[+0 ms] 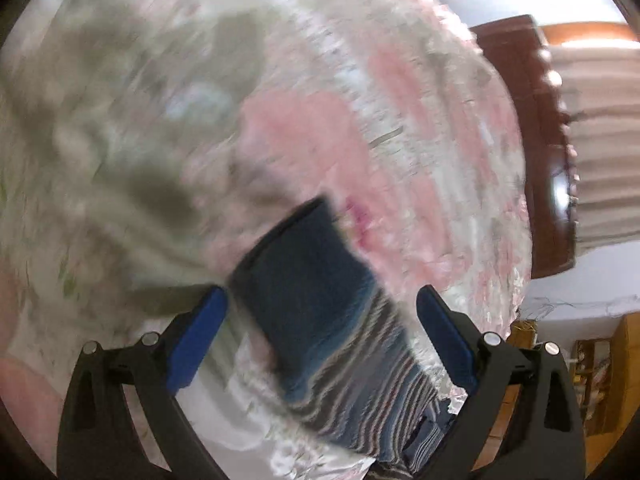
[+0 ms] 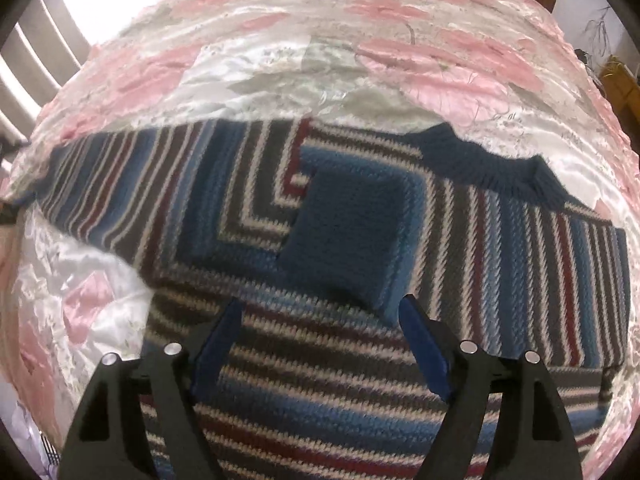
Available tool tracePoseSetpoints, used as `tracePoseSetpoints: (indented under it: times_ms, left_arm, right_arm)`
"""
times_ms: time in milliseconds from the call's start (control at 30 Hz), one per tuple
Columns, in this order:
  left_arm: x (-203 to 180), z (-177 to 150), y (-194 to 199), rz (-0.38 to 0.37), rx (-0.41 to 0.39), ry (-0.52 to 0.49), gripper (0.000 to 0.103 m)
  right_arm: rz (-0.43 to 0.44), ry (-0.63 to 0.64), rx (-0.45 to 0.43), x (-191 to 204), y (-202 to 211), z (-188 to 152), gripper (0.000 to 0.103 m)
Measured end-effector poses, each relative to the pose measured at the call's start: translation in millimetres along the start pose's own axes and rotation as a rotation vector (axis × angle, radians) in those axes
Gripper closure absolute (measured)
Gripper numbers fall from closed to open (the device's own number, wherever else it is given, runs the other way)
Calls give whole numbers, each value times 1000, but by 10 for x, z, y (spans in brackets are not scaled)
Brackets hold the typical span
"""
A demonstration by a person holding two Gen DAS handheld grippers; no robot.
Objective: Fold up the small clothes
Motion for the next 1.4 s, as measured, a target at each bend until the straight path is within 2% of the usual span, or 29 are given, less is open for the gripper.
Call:
tracePoseSetpoints:
  times_ms: [67,233,267,300,333,367,400,500,667,767,867,967,1067,1200,1400]
  left_arm:
    - [-18,6,-90,-8,27,3,8]
    - [64,-95,-145,52,43,18,8]
    - [60,-108,-156,55,46,15,9]
    - [61,-134,-186,64,53,12,14]
    - [64,-152,-211,69,56,13,25]
    - [66,-168,-219,66,61,14,57]
    - [78,-190,-254,71,75,22,79]
    - [105,-203,-217,94,53,30,93]
    - [-29,-178,-94,126,24,-25,96]
    - [-273,-140,40,123,-21,-67,96]
    - [-839,-133,232,89,-85,-178,97]
    - [-1433,-268,351,37,-118,-283,97]
    - [-2102,-557,373,-14,-126,-412,97]
    - [-2845,-1139,189,-72,-92,-544,97]
    - [-3461,-2026,-397,-87,-26,-671,97]
  right_arm:
    - [3,9,5,27,8,-104,21]
    - [3,-12,24,-9,9,-250,21]
    - [3,-17,24,-18,15,-261,21]
    - [4,-19,26,-26,16,-270,21]
    - [2,-19,28,-34,18,-279,21]
    - [3,-19,27,-40,24,-281,21]
    - [3,-18,24,-45,37,-280,21]
    - [9,-29,25,-62,65,-290,21]
    - [26,-29,42,-49,135,-439,21]
    - [32,-46,51,-135,194,-549,21]
    - [35,-76,64,-284,248,-637,21]
    - [33,-93,67,-450,305,-689,21]
    - [37,-115,67,-632,367,-735,21]
    - [36,-157,60,-941,439,-779,21]
    - [40,-246,66,-1538,541,-894,21]
Point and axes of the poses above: each gripper's, at about its wrist camera, not at the fingertips, and y roughly against the way its jaws point, x to its left, z to its top, the point moved 10 cm from there along -y, roughly the way its jaws point, and after that the axes turned 13 degrees about -y, right-handed, at the moved point
